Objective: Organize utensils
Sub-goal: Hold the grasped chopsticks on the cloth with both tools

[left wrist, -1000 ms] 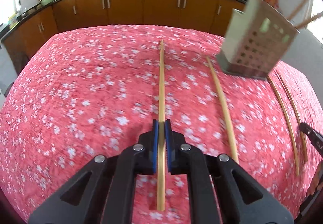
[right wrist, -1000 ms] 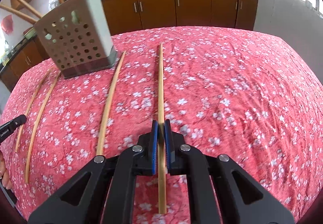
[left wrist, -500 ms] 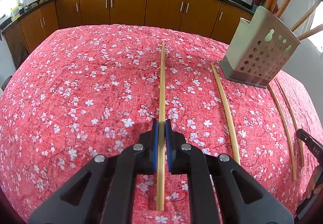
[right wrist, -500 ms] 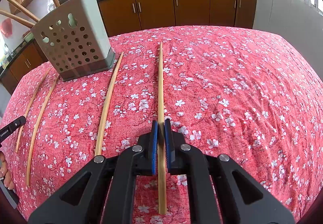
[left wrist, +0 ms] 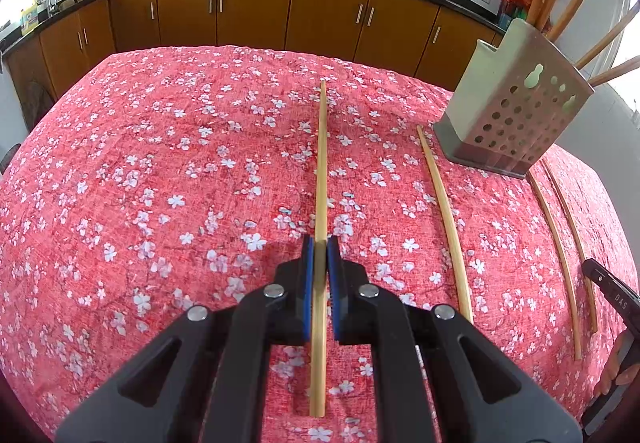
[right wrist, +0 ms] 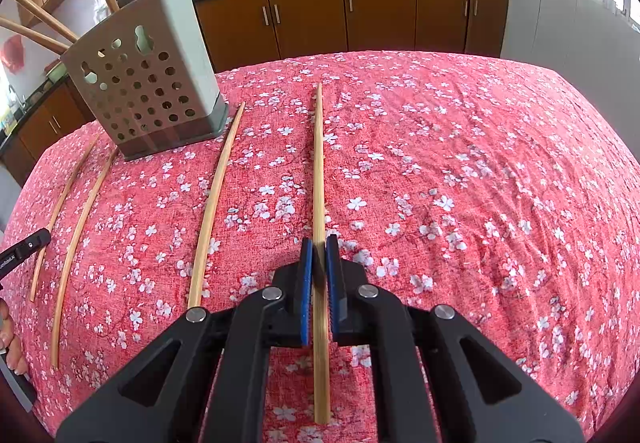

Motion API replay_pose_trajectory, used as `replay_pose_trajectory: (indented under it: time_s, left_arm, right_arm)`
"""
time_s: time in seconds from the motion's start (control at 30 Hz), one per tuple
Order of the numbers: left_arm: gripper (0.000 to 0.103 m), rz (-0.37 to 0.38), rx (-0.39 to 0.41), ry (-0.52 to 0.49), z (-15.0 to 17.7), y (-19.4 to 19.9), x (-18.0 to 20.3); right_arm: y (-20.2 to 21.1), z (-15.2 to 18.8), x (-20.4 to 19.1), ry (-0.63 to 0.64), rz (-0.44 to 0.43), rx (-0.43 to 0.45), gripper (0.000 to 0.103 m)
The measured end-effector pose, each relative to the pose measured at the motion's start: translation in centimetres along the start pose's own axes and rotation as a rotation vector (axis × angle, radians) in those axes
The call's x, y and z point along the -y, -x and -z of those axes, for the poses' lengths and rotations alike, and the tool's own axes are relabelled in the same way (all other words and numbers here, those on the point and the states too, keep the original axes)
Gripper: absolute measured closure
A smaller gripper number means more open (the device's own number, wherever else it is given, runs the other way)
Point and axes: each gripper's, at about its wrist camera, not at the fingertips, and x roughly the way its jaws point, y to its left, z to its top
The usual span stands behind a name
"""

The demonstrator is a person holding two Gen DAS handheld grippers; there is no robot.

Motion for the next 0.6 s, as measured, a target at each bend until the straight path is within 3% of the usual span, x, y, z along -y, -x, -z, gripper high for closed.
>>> replay_pose_trajectory:
  time_s: [0.43, 0.6]
  left_arm:
    - [0.094, -0.002, -0.002, 0.001, -0.09, -0.18, 0.12]
    - [0.094, -0.029, -0.005, -0.041, 0.28, 0.03, 0.69]
  right_arm:
    - [-0.08, -0.12, 0.1, -0.001, -0.001, 0.0, 0.095]
    - [0.02, 0.07, -0.2, 0.01, 0.01, -0.001, 0.094]
